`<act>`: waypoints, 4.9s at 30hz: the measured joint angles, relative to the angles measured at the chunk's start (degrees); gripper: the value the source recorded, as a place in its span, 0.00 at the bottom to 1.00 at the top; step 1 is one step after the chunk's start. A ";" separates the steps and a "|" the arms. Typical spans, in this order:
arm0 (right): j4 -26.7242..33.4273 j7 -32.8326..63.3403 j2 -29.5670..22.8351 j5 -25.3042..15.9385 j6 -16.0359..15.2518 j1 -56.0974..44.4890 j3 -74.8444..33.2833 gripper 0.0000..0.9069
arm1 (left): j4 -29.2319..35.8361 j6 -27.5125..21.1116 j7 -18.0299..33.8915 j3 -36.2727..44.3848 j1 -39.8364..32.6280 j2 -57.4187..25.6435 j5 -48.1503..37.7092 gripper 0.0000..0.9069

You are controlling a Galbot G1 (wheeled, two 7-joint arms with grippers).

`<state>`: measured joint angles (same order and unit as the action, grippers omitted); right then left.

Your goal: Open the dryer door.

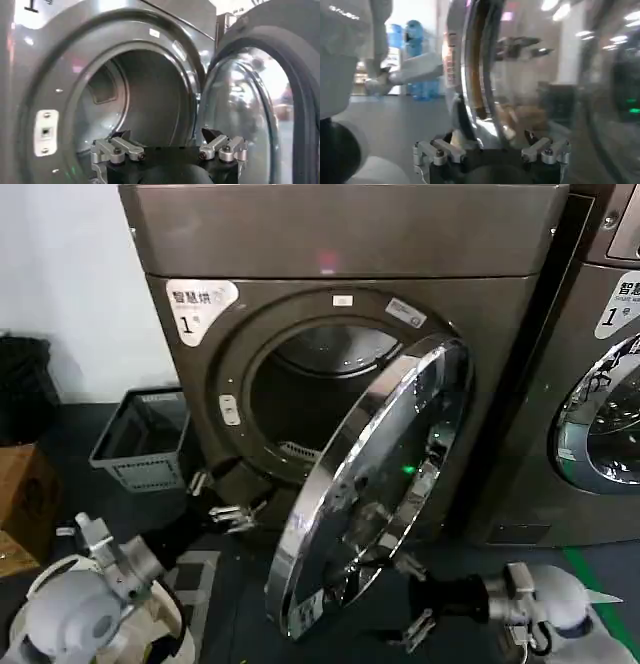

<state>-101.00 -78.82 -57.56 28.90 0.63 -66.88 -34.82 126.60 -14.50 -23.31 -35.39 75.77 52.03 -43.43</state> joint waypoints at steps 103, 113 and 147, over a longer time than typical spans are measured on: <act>-2.22 68.50 3.87 -20.93 -13.25 -16.31 -83.19 1.00 | -30.45 6.15 2.42 66.56 -49.83 20.13 -5.18 1.00; -3.82 68.18 3.98 -21.32 -14.01 -17.73 -85.89 1.00 | -36.32 6.43 3.51 68.08 -53.10 28.02 -4.59 1.00; -5.11 67.06 4.70 -21.14 -14.66 -21.28 -91.45 1.00 | -52.65 9.51 4.98 66.93 -57.21 40.16 -0.11 1.00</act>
<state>-106.11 -11.77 -52.86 7.76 -14.02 -88.15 -126.27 73.95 -4.99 -18.33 31.54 18.56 92.20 -43.54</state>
